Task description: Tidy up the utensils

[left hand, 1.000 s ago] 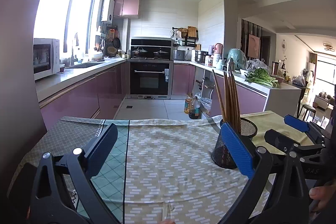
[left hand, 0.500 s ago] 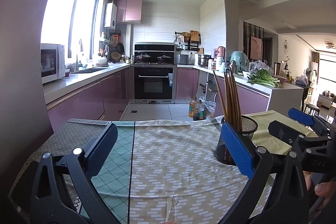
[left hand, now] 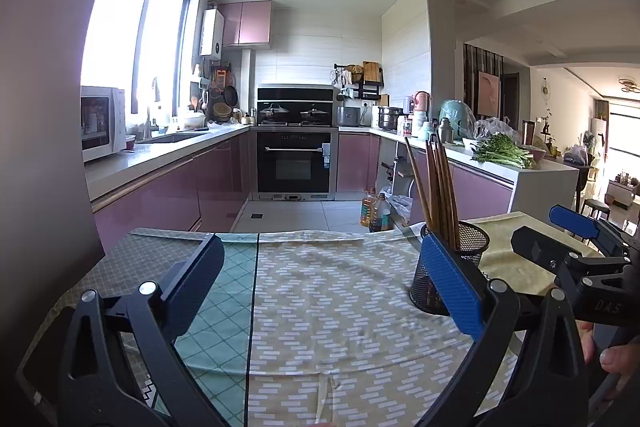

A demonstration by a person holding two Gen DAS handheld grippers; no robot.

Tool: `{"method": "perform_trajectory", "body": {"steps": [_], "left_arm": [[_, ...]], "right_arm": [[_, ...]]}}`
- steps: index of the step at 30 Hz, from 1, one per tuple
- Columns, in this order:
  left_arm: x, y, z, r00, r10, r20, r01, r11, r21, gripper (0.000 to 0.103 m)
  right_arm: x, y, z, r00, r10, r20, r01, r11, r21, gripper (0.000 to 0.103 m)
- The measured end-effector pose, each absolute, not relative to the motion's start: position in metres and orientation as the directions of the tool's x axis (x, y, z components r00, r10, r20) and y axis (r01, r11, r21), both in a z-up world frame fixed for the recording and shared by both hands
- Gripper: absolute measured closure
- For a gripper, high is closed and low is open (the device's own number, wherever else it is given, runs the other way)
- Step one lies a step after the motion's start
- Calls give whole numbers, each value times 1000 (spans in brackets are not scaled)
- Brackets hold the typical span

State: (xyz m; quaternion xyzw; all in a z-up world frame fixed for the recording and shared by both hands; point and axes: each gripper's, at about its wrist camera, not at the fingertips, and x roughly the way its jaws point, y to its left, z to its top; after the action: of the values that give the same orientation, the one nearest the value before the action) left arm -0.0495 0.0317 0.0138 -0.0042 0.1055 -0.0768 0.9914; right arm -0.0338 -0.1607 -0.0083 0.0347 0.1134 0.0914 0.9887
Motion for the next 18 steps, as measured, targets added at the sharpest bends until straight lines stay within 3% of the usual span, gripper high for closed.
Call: {"method": "perform_trajectory", "body": {"steps": [18], "left_arm": [[-49, 31, 13, 968, -148, -202, 146, 989, -27, 6]], "right_arm": [[-33, -161, -9, 959, 181, -217, -165, 982, 89, 7]]}}
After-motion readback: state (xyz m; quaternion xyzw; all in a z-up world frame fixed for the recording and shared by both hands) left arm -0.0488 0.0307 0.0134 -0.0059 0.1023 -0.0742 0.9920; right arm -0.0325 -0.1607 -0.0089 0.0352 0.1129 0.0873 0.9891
